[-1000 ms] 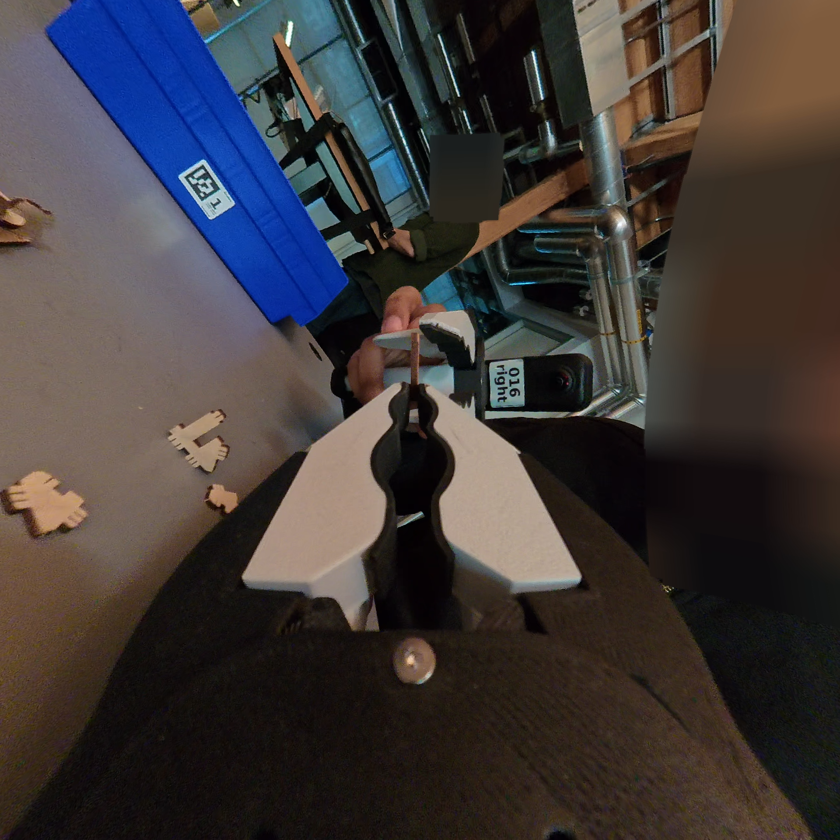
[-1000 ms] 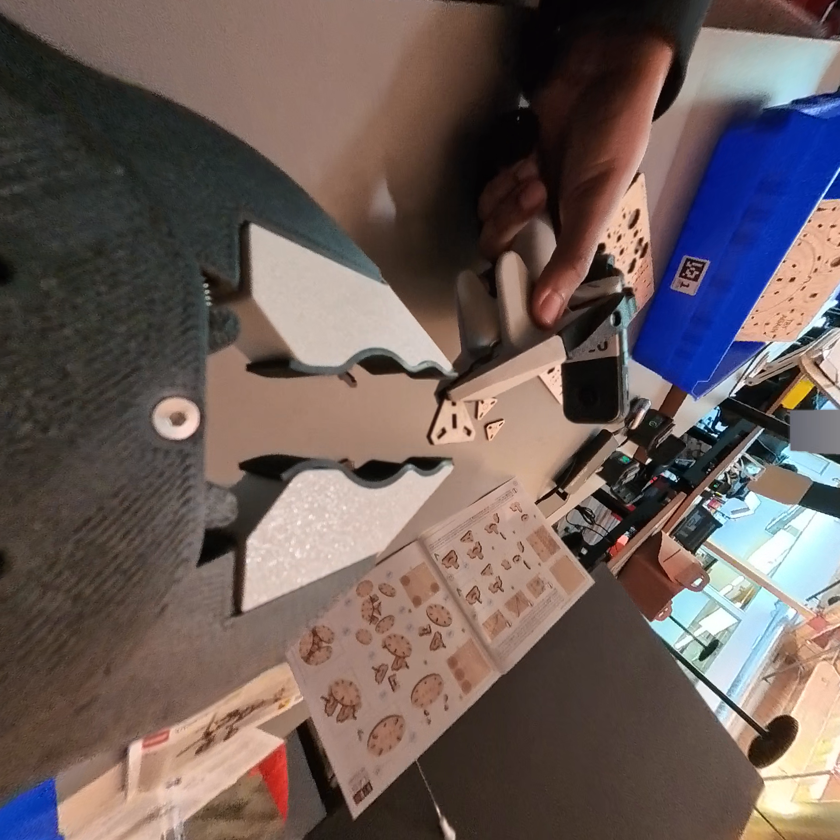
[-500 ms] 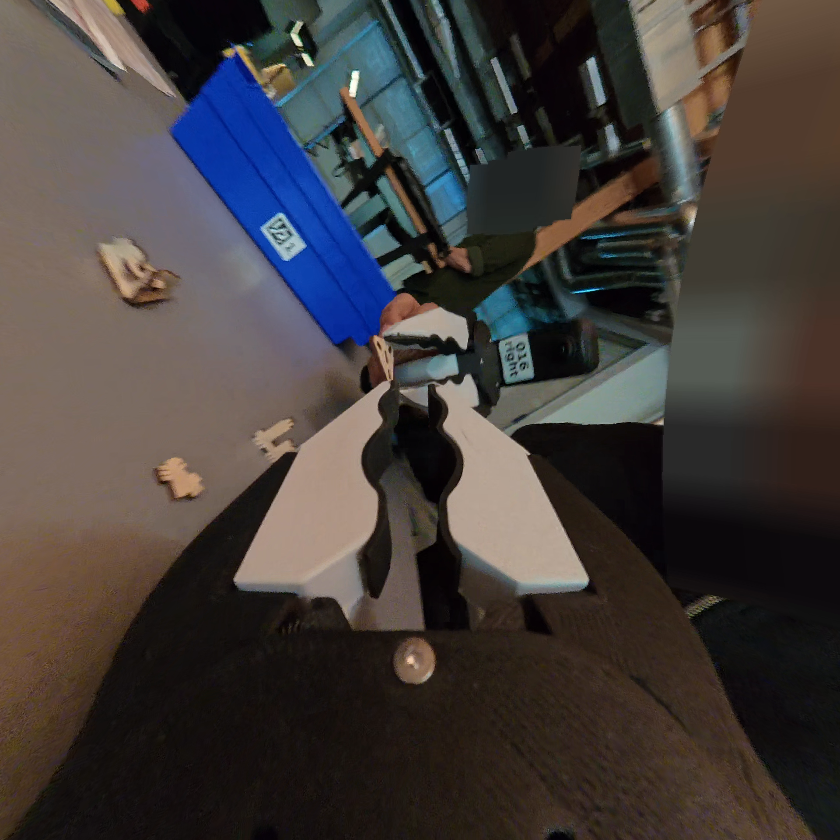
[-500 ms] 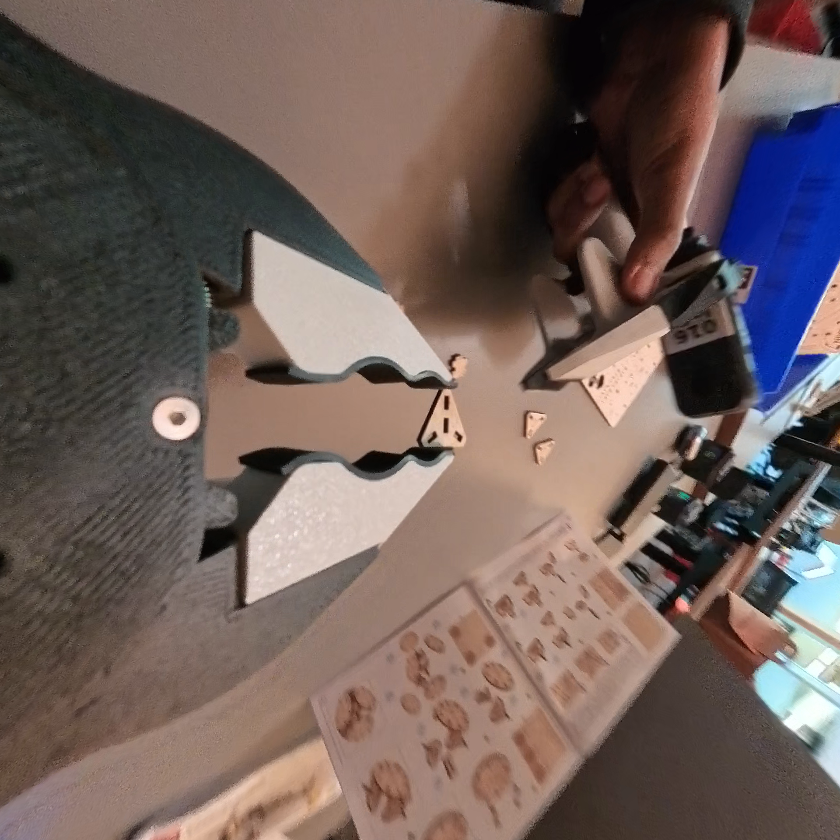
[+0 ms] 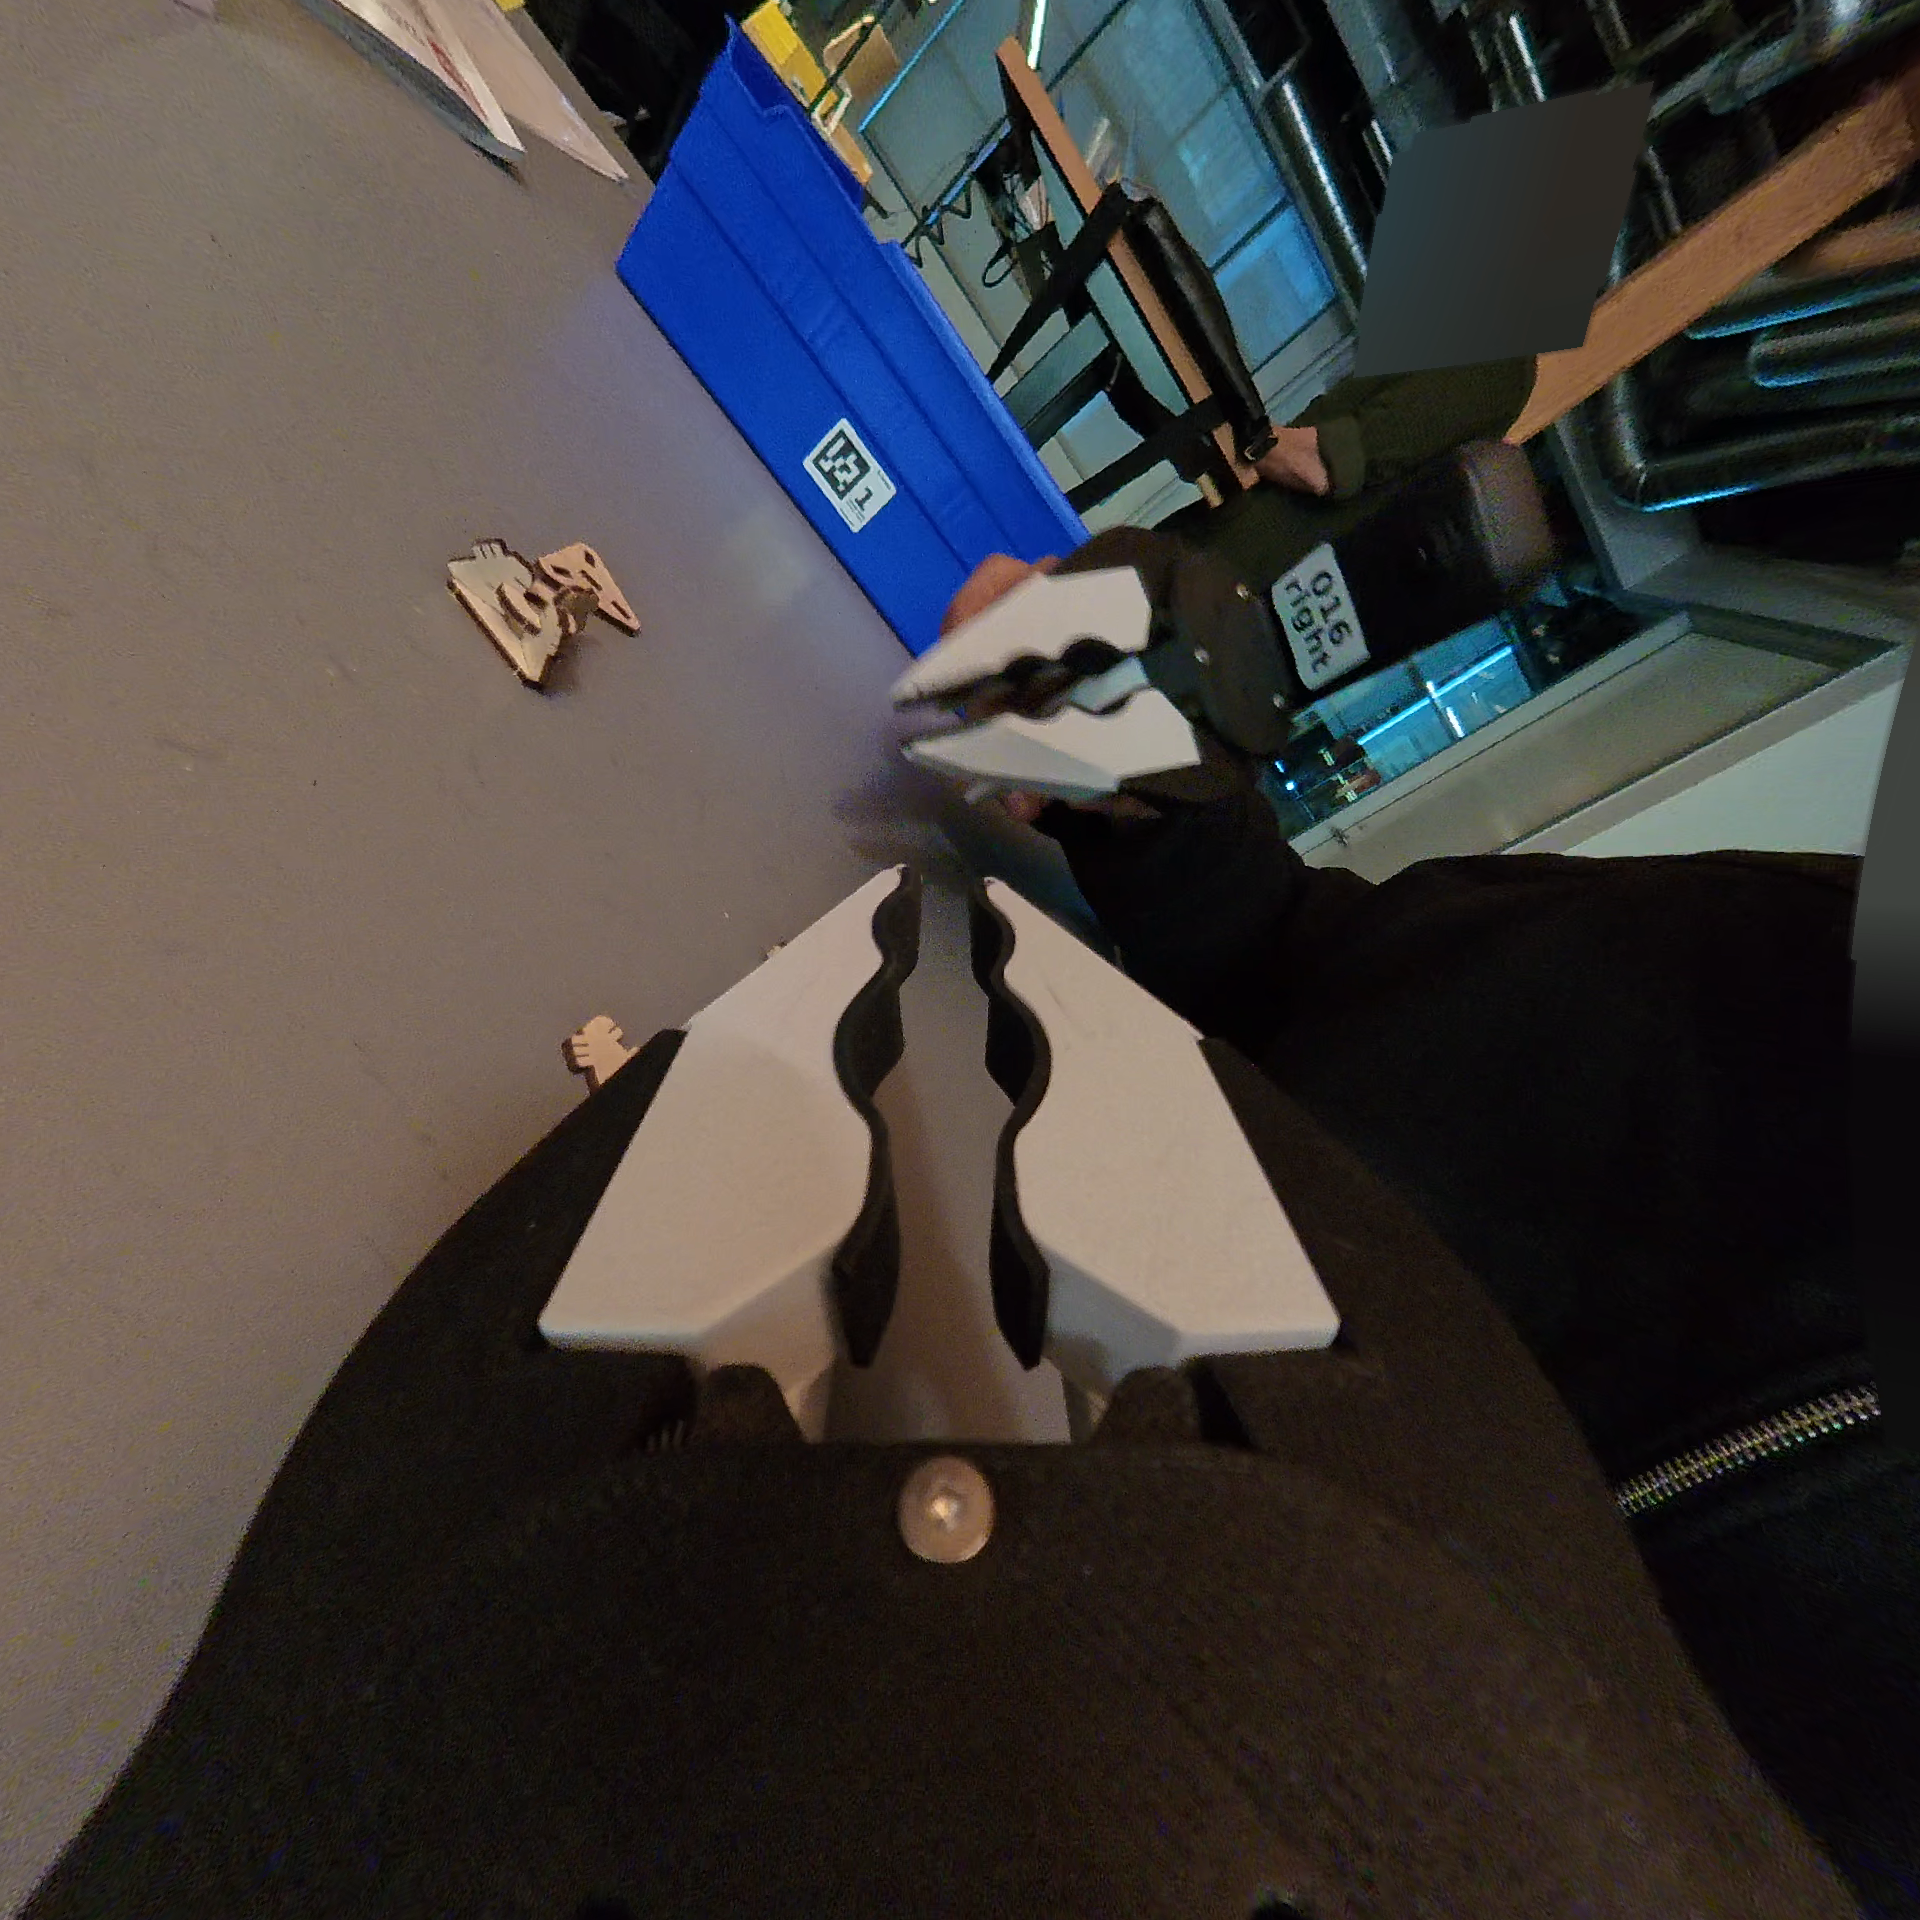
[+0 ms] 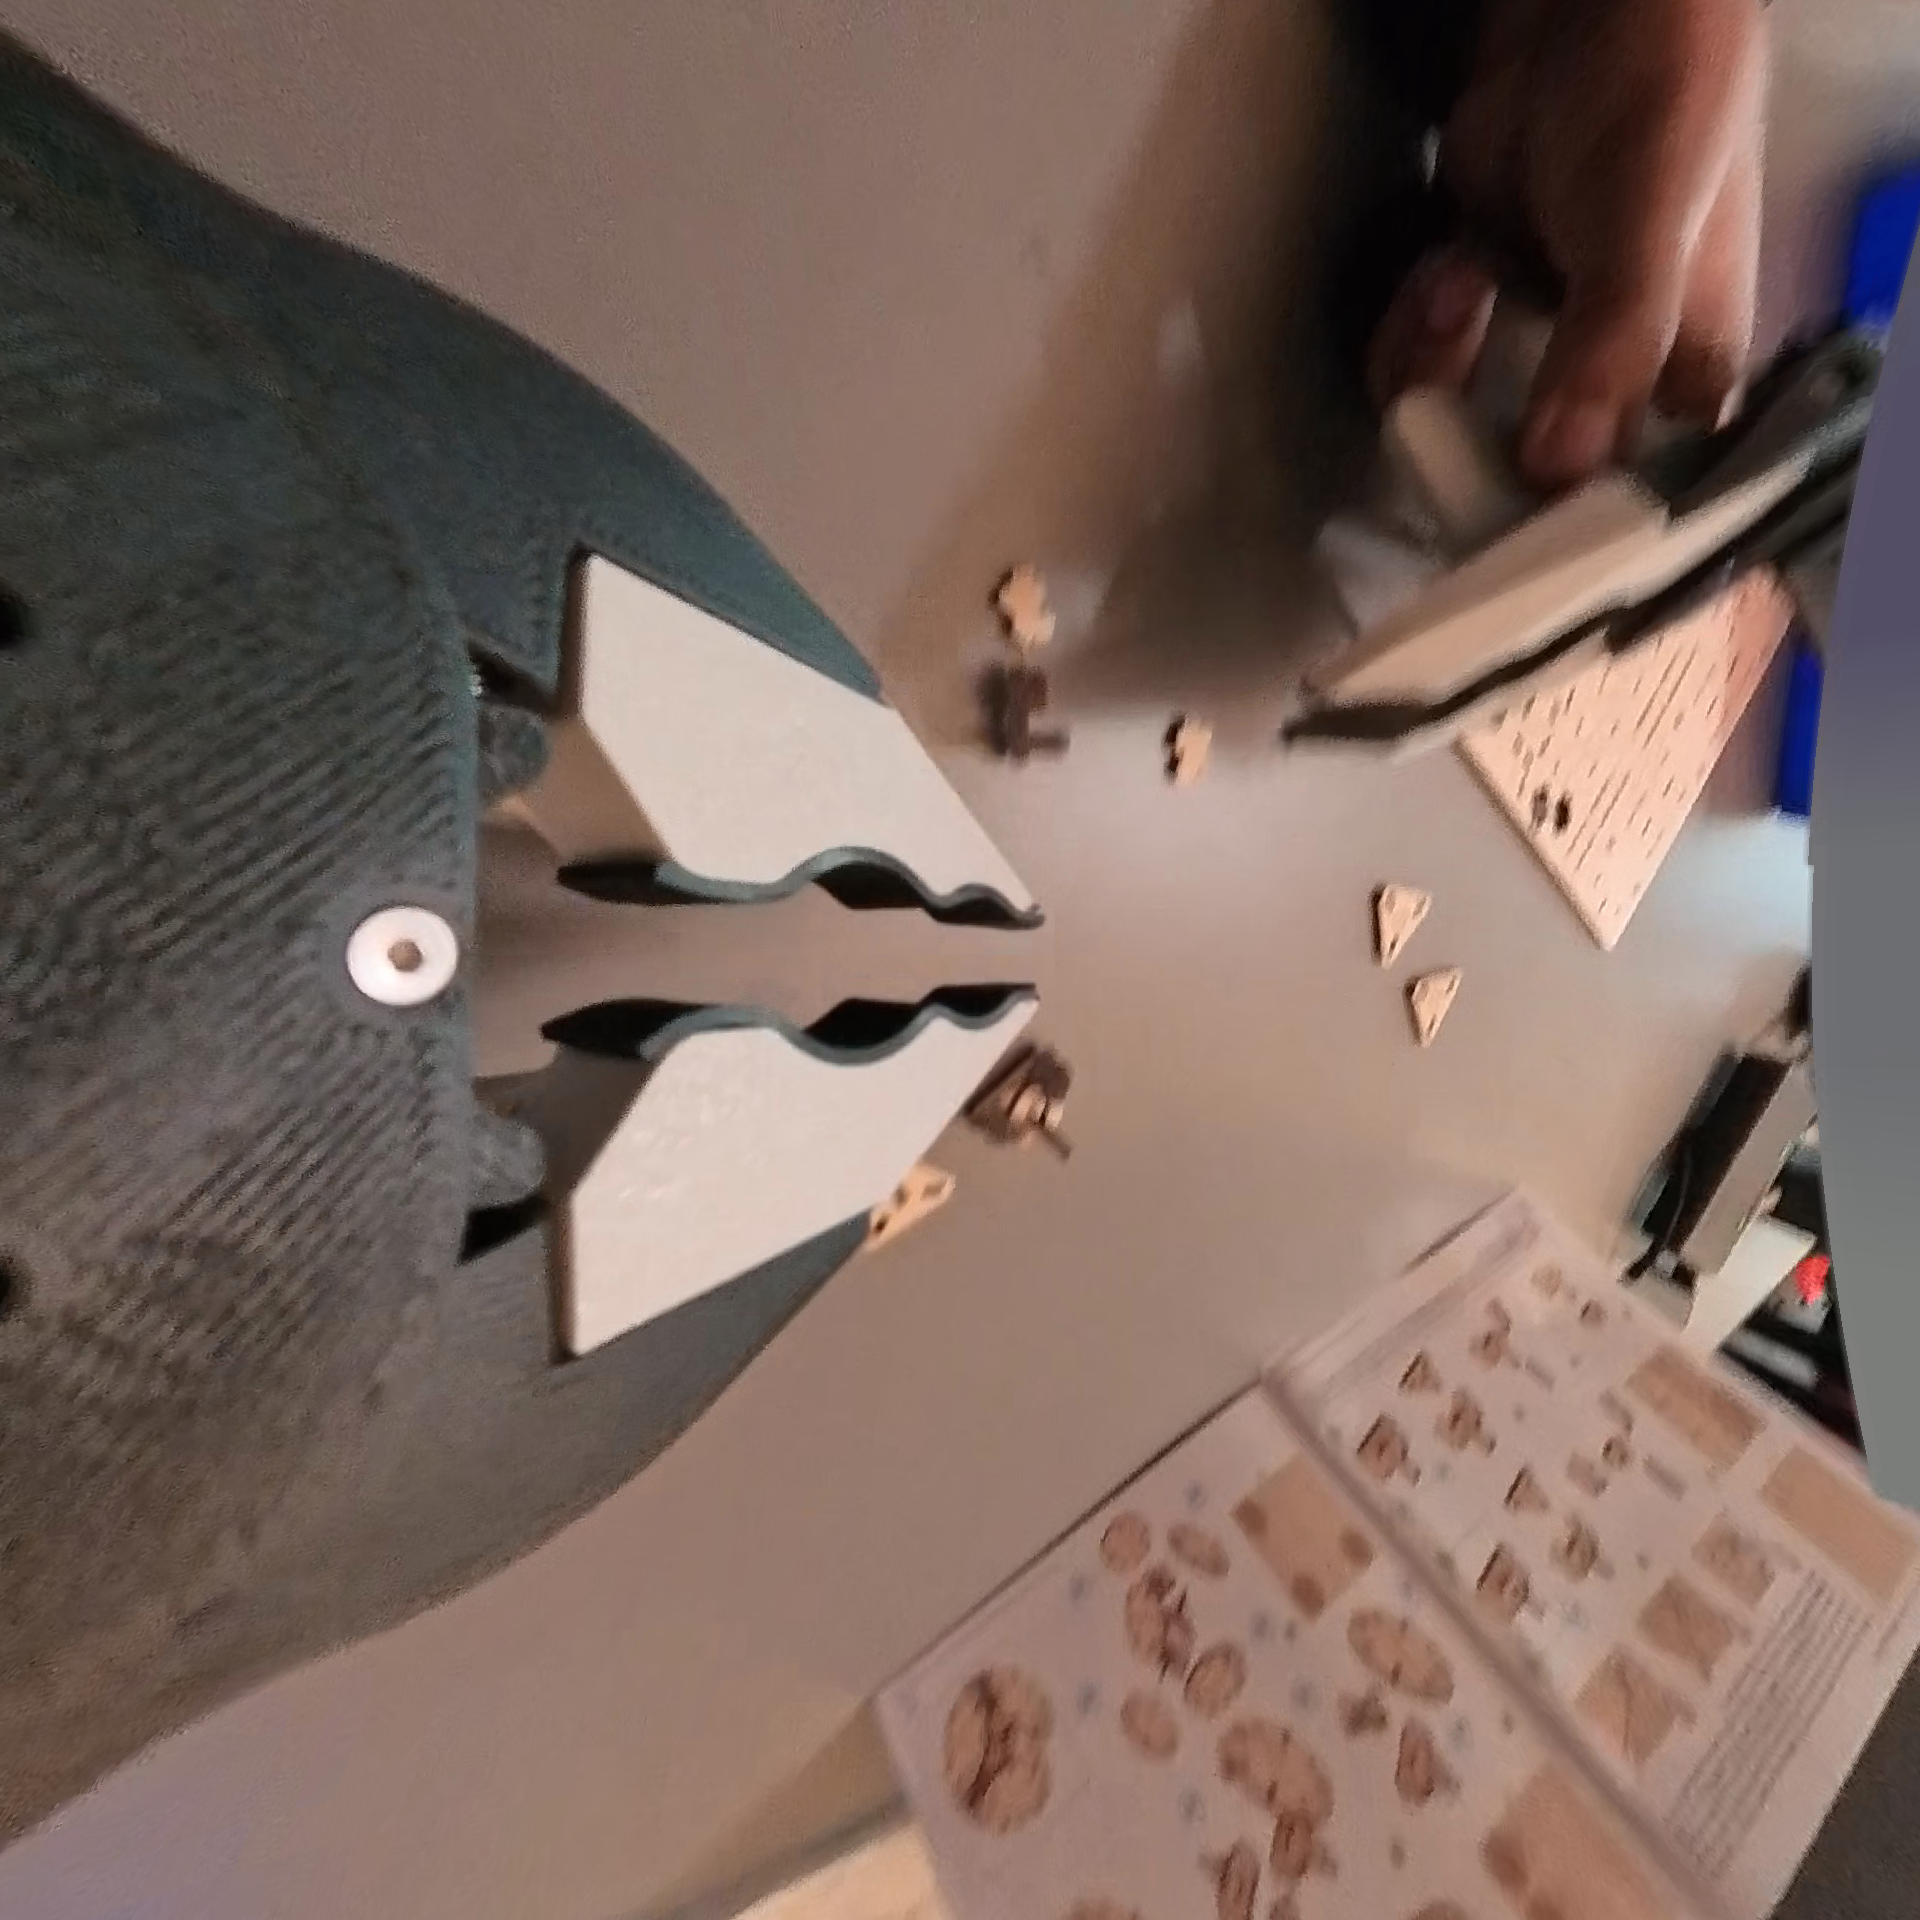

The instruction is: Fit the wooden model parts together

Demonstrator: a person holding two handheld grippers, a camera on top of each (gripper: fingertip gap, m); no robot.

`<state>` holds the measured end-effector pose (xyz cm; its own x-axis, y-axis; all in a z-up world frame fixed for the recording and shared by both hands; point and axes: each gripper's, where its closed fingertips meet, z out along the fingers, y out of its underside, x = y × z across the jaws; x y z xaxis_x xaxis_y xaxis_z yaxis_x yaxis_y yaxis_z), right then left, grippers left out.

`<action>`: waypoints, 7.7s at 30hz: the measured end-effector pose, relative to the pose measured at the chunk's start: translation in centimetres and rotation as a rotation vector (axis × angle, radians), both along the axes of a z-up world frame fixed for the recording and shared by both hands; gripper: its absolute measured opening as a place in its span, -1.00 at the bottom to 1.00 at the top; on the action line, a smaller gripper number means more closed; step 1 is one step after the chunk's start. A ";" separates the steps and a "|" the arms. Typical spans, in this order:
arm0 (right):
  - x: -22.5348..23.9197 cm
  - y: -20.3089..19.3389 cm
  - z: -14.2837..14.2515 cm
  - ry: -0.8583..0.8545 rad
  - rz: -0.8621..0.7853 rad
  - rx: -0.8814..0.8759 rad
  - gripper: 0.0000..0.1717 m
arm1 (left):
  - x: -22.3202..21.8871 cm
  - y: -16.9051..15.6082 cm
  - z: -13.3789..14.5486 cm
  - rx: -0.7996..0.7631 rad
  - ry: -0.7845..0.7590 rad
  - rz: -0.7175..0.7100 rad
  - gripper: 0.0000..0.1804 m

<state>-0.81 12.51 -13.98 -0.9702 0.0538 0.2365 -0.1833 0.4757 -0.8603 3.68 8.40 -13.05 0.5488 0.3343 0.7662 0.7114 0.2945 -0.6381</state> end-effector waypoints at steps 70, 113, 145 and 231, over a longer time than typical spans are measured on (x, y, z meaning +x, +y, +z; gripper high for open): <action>-1.8 1.6 -4.6 -0.243 -0.212 0.208 -0.55 | 0.7 0.2 1.4 0.065 0.090 -0.022 -0.96; 4.6 -2.8 -2.4 -0.284 0.083 0.267 -0.71 | 0.7 -0.1 1.7 0.096 0.092 -0.019 -0.96; 4.3 -2.8 -3.3 -0.263 0.121 0.352 -0.71 | 0.7 -0.1 1.7 0.101 0.088 -0.020 -0.96; 3.3 -2.3 -2.5 -0.352 0.098 0.115 -0.81 | -0.9 1.9 -4.5 -0.192 -0.226 -0.077 -0.94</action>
